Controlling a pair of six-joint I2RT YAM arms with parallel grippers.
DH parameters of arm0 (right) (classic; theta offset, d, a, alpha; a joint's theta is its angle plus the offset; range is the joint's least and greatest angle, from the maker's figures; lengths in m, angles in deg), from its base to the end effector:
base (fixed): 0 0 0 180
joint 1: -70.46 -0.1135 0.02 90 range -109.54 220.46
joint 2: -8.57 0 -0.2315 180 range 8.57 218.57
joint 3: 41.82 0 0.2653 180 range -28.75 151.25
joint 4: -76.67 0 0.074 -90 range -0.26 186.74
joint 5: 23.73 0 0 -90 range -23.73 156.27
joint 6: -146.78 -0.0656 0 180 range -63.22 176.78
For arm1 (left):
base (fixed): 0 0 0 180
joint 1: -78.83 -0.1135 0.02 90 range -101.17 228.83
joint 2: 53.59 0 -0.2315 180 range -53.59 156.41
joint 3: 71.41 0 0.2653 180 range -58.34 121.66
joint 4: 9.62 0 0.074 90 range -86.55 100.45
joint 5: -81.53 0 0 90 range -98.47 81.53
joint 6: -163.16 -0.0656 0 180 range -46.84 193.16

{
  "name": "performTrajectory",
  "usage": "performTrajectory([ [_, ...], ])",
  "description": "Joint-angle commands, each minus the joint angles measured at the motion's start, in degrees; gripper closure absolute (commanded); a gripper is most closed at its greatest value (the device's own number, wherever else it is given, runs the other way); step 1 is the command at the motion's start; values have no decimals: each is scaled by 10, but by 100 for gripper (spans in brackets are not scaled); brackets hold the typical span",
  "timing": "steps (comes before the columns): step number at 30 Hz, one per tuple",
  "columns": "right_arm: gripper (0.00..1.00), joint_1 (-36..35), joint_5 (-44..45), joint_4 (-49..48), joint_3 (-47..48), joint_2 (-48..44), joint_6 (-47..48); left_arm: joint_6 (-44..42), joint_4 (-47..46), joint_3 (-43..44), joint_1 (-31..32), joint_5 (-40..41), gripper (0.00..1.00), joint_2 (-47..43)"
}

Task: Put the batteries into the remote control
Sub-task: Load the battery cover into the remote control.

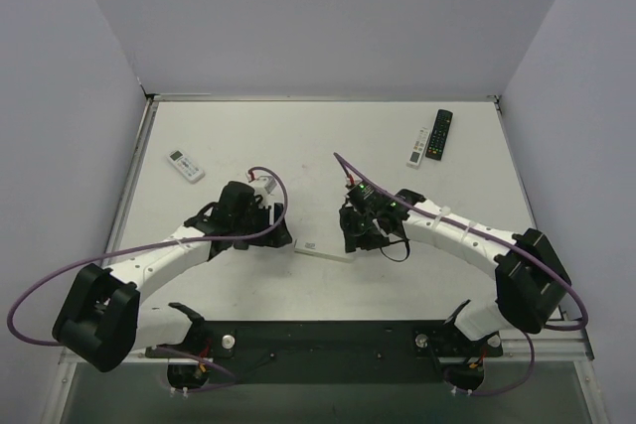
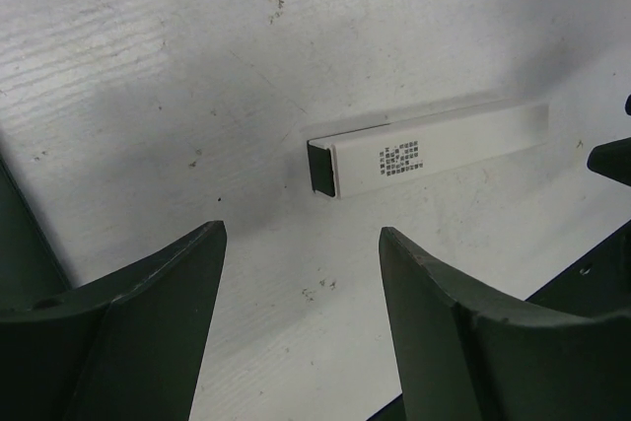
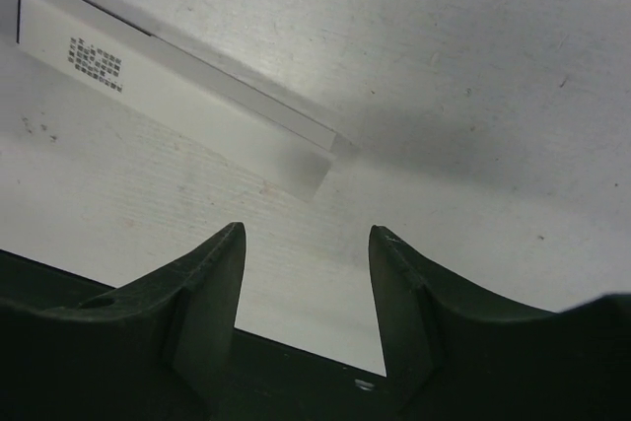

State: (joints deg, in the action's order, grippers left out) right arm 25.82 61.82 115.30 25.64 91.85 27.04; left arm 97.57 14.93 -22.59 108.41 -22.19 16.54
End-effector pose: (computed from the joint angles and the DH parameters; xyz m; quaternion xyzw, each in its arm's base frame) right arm 0.2307 0.2349 0.1577 -0.1351 0.9420 0.2138 0.2207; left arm 0.2396 -0.1539 0.1360 0.0863 0.9171 -0.2680 0.2822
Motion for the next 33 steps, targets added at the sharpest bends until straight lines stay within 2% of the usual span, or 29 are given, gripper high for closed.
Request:
performTrajectory([
  [1,53,4,8,-42,-16,9,-81,9,6,34,7,-11,27,25],
  [19,57,7,1,-68,-42,64,-107,33,-36,65,30,-32,30,127],
  [33,65,10,-7,-64,-40,86,-100,54,-67,71,40,-45,34,163],
])
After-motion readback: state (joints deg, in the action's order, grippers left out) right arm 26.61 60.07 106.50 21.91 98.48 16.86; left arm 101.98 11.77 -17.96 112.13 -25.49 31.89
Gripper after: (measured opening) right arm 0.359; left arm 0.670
